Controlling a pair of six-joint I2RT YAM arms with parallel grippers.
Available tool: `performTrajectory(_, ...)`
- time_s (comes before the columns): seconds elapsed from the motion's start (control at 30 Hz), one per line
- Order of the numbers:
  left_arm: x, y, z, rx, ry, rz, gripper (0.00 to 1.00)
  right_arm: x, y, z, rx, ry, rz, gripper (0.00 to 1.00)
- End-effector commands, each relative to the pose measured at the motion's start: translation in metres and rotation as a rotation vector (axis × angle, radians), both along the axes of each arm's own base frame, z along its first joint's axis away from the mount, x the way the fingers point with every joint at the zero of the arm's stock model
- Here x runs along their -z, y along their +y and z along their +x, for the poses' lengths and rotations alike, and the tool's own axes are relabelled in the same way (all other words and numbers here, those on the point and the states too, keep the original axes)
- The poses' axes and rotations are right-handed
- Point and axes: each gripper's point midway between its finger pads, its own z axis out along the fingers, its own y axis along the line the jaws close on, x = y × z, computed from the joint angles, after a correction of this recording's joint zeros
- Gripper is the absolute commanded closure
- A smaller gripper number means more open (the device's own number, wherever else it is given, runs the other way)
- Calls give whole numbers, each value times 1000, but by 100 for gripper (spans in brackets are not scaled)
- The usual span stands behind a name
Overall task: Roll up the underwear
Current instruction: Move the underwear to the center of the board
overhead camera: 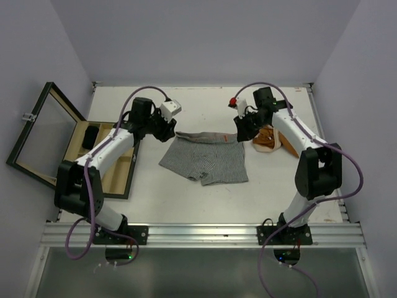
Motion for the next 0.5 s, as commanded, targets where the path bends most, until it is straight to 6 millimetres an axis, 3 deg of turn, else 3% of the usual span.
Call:
performTrajectory(0.0,40,-15,-34,78,155,-40,57,30,18,-29,-38,127,56,90)
performTrajectory(0.03,54,-17,-39,83,205,-34,62,44,20,-32,-42,164,45,91)
performTrajectory(0.17,83,-18,-54,62,314,-18,65,79,18,-50,-56,271,-5,93)
performTrajectory(0.27,99,-8,-60,24,367,31,67,104,23,-81,-84,351,-51,93)
performTrajectory(0.33,103,-5,-65,21,384,48,67,112,29,-99,-132,375,-76,93)
performTrajectory(0.37,105,-3,-69,20,400,59,67,114,37,-120,-179,398,-82,94)
performTrajectory(0.47,104,2,-75,19,415,78,67,105,59,-155,-239,476,-8,94)
